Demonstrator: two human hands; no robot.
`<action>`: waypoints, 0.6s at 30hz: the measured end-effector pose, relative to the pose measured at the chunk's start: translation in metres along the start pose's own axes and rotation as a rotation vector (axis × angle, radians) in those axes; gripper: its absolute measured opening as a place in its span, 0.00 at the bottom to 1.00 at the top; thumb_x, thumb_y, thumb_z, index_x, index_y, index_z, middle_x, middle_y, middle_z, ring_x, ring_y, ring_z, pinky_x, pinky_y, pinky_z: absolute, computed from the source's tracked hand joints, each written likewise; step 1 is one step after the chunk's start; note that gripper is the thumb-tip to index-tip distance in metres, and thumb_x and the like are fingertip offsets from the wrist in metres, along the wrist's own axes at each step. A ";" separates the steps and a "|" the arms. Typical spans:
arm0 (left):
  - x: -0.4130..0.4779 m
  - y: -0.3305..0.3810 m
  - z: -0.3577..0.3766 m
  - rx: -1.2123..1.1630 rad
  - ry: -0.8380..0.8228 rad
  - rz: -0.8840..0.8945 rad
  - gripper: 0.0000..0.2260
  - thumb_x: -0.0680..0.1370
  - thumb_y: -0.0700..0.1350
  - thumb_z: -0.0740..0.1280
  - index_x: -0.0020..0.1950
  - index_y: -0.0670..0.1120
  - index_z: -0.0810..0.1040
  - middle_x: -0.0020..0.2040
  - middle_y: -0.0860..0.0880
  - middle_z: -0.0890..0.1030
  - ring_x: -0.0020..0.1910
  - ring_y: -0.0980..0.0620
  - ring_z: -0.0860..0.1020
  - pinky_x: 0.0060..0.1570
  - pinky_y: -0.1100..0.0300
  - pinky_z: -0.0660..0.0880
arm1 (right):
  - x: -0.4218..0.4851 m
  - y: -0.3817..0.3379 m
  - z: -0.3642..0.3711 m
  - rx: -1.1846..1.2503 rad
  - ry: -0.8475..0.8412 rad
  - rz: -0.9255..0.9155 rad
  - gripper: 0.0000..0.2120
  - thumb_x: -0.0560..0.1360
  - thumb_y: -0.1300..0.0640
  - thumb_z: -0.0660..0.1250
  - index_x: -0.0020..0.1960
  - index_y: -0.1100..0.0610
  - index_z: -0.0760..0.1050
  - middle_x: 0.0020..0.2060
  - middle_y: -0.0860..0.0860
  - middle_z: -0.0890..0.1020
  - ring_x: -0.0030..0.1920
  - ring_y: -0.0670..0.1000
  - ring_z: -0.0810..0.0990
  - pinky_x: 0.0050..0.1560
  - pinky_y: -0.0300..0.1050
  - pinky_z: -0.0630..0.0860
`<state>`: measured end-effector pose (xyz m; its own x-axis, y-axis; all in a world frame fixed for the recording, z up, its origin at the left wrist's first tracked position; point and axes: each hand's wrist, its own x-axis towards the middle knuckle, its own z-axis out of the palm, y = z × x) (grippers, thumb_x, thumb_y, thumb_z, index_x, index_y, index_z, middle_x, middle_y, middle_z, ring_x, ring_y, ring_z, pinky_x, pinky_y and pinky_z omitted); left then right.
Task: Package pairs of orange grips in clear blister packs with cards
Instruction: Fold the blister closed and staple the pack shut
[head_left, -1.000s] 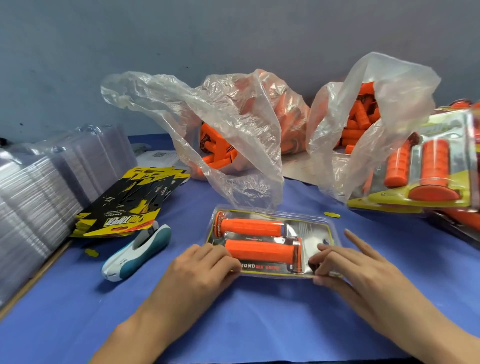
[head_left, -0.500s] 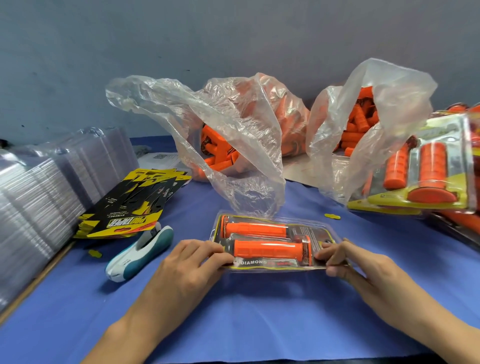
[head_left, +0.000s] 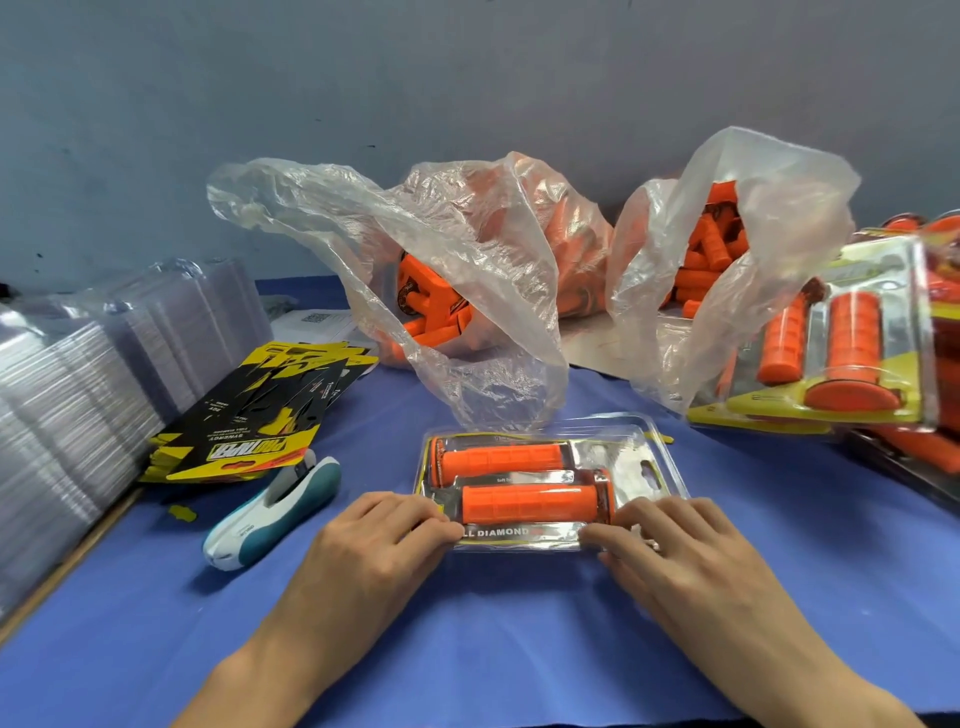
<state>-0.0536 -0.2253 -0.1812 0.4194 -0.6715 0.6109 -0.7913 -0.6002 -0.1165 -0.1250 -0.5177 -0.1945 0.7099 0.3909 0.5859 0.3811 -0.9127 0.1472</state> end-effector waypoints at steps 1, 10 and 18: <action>0.000 -0.001 0.000 -0.002 0.005 0.002 0.06 0.79 0.45 0.65 0.49 0.47 0.82 0.47 0.51 0.81 0.43 0.48 0.80 0.46 0.56 0.76 | 0.002 -0.001 0.000 0.001 -0.021 0.011 0.21 0.69 0.63 0.74 0.58 0.49 0.76 0.46 0.48 0.76 0.41 0.54 0.76 0.43 0.49 0.73; 0.008 0.020 0.009 0.045 0.042 -0.009 0.08 0.81 0.50 0.65 0.48 0.48 0.80 0.45 0.52 0.78 0.43 0.49 0.75 0.49 0.54 0.73 | 0.012 -0.007 -0.006 0.074 0.012 0.017 0.13 0.75 0.60 0.61 0.53 0.49 0.82 0.42 0.48 0.78 0.38 0.53 0.77 0.36 0.46 0.76; 0.023 0.049 0.025 0.090 -0.027 0.027 0.06 0.78 0.42 0.69 0.55 0.50 0.78 0.46 0.51 0.76 0.42 0.48 0.74 0.44 0.54 0.70 | 0.012 -0.014 -0.002 0.101 0.029 -0.013 0.19 0.66 0.66 0.74 0.54 0.50 0.81 0.41 0.49 0.76 0.37 0.53 0.74 0.35 0.48 0.76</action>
<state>-0.0715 -0.2809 -0.1929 0.4116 -0.6985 0.5853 -0.7598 -0.6177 -0.2029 -0.1232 -0.5005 -0.1882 0.6877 0.3977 0.6073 0.4491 -0.8904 0.0746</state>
